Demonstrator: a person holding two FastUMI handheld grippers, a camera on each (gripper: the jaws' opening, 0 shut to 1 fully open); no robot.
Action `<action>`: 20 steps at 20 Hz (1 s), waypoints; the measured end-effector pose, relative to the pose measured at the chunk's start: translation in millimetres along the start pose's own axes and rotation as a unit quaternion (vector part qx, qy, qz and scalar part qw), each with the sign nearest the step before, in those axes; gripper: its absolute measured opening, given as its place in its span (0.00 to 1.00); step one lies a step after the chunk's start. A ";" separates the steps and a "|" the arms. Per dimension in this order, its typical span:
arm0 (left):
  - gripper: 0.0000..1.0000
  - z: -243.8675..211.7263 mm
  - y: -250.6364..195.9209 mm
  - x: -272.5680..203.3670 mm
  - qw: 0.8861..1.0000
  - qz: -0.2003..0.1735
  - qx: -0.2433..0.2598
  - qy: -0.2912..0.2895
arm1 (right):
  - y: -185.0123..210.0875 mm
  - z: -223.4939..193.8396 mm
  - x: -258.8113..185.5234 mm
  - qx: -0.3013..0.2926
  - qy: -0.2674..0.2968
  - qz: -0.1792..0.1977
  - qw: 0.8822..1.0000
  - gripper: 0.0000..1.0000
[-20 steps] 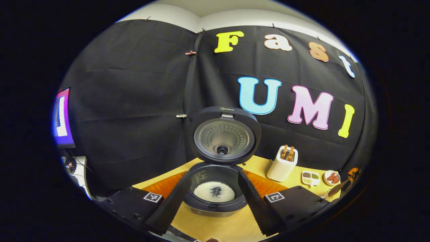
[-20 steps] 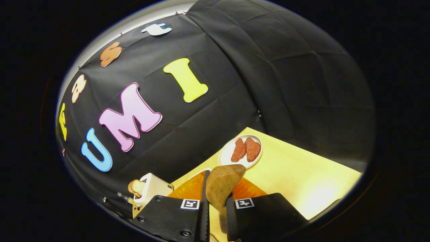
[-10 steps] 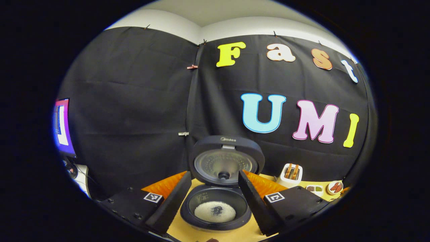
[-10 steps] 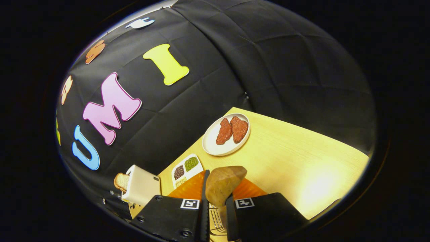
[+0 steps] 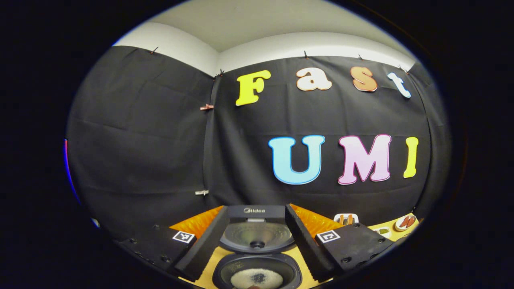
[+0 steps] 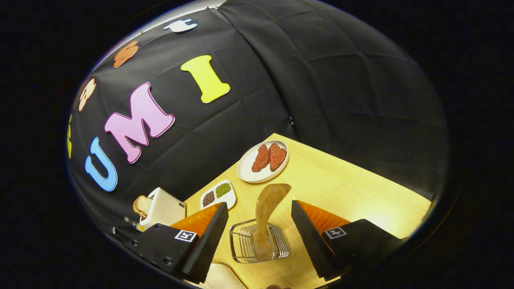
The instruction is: Close the left gripper, press the button to open the rice cooker; take a wooden spoon from the chopstick holder with the right hand, scoop a spoonful of rice and pour it into the rice cooker, then put the wooden spoon back into the chopstick holder.
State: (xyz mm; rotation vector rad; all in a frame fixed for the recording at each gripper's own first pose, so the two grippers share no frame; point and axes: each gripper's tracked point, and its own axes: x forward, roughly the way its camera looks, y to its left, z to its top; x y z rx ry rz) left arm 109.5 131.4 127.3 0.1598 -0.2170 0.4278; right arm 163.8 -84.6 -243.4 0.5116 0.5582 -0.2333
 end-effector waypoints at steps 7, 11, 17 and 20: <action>0.92 2.4 -2.7 59.2 0.998 -0.043 0.015 -0.040 | -29.0 -0.2 -89.9 -0.043 -0.021 -0.030 0.998 0.99; 0.92 -27.0 4.5 82.2 0.999 -0.040 -0.007 -0.010 | -37.5 -3.3 -126.9 -0.067 -0.039 -0.044 0.996 0.98; 0.96 -40.7 10.4 82.1 0.999 -0.023 0.031 0.035 | -25.8 -15.0 -136.8 -0.079 -0.037 -0.035 0.996 0.98; 0.96 -48.0 8.6 57.4 0.997 -0.023 0.026 0.070 | -8.1 -21.6 -130.7 -0.098 -0.029 -0.012 0.995 0.99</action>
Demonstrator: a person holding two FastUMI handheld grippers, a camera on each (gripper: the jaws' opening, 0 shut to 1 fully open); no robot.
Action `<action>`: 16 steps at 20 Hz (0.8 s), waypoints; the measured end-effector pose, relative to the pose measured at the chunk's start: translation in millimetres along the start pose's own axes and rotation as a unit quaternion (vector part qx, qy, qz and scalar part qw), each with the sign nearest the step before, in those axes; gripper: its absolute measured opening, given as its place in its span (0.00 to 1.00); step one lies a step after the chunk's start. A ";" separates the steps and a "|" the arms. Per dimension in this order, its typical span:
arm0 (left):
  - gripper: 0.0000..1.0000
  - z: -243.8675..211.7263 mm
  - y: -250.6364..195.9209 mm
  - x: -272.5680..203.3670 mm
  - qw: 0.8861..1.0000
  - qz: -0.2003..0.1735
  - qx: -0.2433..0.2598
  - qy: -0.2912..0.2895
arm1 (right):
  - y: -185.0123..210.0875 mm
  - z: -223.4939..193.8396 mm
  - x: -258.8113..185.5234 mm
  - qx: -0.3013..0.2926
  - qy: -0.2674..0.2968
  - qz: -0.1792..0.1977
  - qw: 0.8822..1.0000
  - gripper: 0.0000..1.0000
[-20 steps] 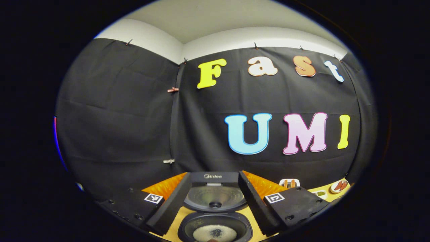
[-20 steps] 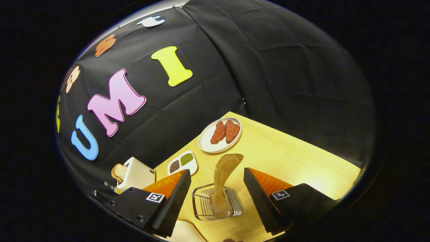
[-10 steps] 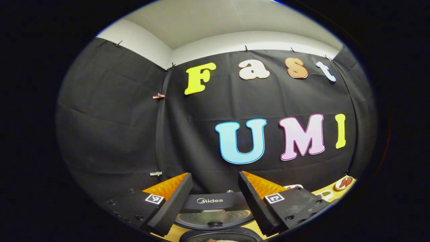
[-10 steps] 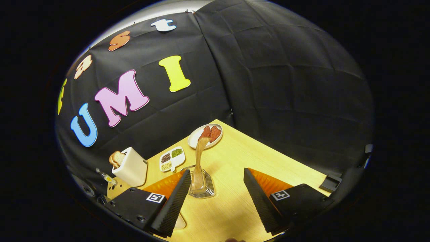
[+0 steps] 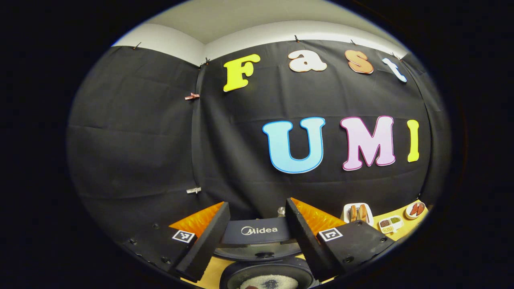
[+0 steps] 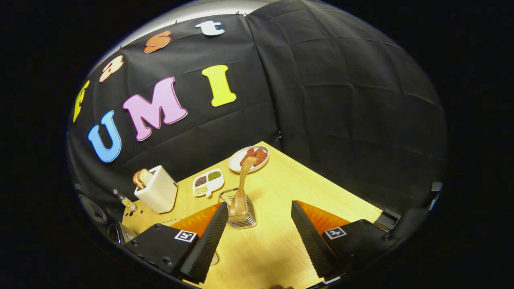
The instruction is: Close the left gripper, press the button to open the rice cooker; take a wooden spoon from the chopstick holder with the right hand, scoop a spoonful of rice and pour it into the rice cooker, then put the wooden spoon back into the chopstick holder.
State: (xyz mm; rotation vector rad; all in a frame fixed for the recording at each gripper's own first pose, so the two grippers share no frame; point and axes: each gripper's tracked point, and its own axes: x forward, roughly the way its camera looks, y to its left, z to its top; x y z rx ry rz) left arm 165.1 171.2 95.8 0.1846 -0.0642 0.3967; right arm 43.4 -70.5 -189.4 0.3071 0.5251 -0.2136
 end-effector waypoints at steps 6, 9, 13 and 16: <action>0.97 -27.0 -5.4 -50.4 0.996 -0.007 -0.019 0.084 | 30.6 -7.8 7.3 -0.032 0.012 0.048 0.998 0.99; 0.97 -48.9 -11.8 -76.7 0.993 -0.011 -0.032 0.114 | 31.6 -10.3 7.5 -0.048 0.013 0.056 0.997 0.99; 0.97 -85.4 -19.8 -102.4 0.988 -0.033 -0.028 0.150 | 30.5 -17.1 8.0 -0.059 0.020 0.062 0.996 0.99; 0.98 -123.7 -24.7 -117.3 0.980 -0.040 -0.037 0.189 | 29.0 -19.7 7.6 -0.062 0.024 0.066 0.996 0.99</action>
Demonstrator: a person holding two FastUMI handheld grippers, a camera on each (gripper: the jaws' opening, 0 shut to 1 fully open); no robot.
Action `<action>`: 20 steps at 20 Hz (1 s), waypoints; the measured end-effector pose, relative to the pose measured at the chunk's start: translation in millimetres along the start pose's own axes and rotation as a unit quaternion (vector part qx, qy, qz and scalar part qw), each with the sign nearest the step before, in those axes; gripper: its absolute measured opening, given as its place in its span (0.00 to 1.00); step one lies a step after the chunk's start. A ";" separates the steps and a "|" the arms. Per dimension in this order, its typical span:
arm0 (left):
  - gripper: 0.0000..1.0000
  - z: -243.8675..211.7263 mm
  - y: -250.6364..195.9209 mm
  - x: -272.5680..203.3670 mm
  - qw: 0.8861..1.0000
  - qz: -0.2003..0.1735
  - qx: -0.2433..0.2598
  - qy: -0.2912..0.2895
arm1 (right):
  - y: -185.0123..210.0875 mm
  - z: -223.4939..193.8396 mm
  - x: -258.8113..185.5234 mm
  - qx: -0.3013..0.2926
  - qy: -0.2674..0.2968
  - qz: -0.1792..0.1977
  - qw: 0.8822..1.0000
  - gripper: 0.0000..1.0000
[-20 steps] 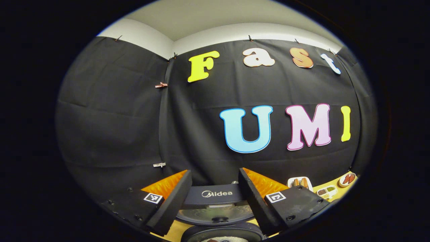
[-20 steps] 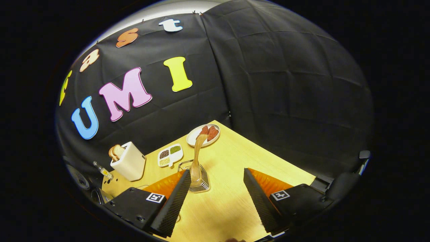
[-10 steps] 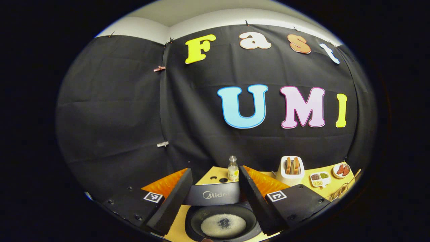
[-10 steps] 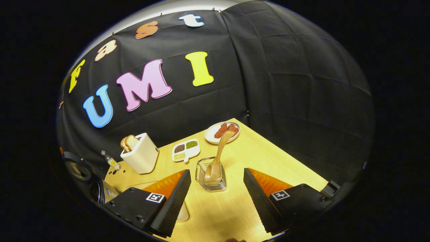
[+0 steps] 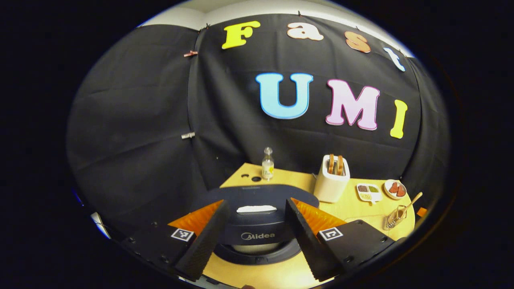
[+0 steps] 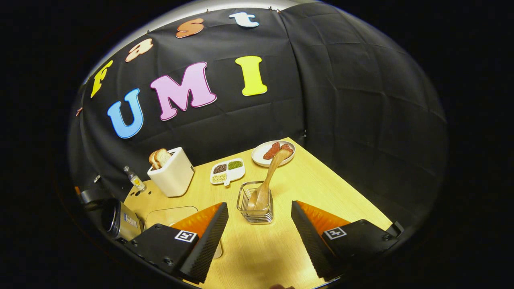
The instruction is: Close the left gripper, press the button to open the rice cooker; take a wooden spoon from the chopstick holder with the right hand, scoop a spoonful of rice and pour it into the rice cooker, then put the wooden spoon back into the chopstick holder.
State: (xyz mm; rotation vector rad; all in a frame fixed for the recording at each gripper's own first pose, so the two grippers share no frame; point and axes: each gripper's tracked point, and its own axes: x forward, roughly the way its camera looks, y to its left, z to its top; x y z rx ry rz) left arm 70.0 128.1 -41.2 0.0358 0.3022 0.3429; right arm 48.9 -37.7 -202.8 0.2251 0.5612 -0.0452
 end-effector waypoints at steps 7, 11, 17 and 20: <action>0.99 -66.9 -5.6 8.6 0.998 0.018 0.003 0.057 | 0.1 -19.2 -4.8 -0.010 0.025 0.008 1.000 0.99; 0.99 -93.2 -8.4 11.2 0.997 0.020 0.017 0.073 | 3.8 -21.8 -6.1 -0.014 0.030 0.016 0.999 0.99; 0.99 -98.5 -8.1 13.9 0.997 0.014 0.022 0.071 | 4.5 -23.4 -2.3 -0.017 0.034 0.017 0.999 0.99; 0.99 -93.8 -8.1 15.1 0.998 -0.004 0.024 0.064 | 10.9 -23.9 -4.0 -0.022 0.035 0.022 0.999 0.99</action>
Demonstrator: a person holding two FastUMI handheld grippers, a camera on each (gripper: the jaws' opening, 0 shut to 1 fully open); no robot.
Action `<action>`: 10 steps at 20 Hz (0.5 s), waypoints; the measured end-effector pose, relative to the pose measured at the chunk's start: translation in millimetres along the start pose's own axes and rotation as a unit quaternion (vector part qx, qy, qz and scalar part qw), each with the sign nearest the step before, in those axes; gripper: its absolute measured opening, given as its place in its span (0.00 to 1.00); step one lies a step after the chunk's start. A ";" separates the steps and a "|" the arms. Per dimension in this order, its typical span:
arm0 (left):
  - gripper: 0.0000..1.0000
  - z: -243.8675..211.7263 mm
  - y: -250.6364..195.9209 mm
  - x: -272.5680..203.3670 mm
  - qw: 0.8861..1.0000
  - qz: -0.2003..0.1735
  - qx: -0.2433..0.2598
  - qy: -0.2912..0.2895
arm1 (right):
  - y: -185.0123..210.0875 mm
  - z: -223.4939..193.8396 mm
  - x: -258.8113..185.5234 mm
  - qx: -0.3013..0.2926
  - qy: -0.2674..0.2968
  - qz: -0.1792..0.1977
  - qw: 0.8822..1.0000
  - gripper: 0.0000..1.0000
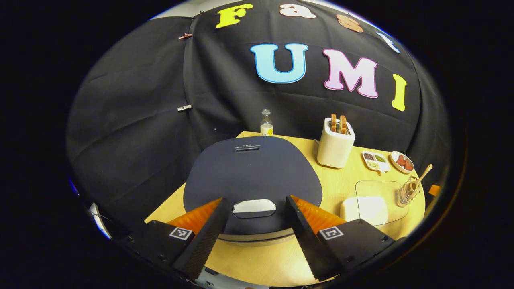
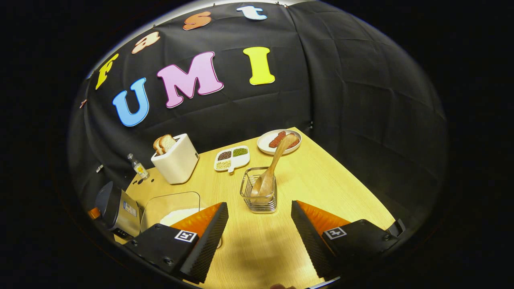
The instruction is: Close the left gripper, press the button to open the rice cooker; take a wooden spoon from the chopstick holder with the right hand, scoop a spoonful of rice and pour it into the rice cooker, then put the wooden spoon back into the chopstick holder.
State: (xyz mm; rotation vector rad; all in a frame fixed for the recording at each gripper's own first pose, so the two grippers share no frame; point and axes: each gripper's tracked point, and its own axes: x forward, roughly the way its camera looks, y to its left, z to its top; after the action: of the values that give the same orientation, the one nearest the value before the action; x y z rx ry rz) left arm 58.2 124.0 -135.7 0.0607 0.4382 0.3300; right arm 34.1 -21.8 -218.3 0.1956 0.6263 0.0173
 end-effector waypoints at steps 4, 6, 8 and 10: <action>0.96 24.5 -8.1 -19.6 0.999 -0.021 -0.006 -0.044 | 15.3 22.3 -12.5 -0.001 -0.025 0.013 1.000 0.98; 0.95 46.7 -18.9 -38.8 0.996 -0.028 -0.001 -0.090 | 24.9 42.8 -26.0 -0.001 -0.049 0.021 0.999 0.98; 0.95 72.2 -33.2 -61.9 0.989 -0.042 0.003 -0.141 | 35.9 65.5 -43.6 -0.014 -0.082 0.030 0.996 0.98; 0.95 92.9 -48.4 -83.4 0.982 -0.062 0.002 -0.178 | 46.4 85.3 -64.8 -0.033 -0.118 0.039 0.992 0.98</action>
State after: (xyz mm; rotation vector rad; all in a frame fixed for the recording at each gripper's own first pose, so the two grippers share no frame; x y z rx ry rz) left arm 41.1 52.3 -24.0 0.0947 0.0869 0.1896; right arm 33.4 3.8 -104.4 0.1548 0.3819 0.0895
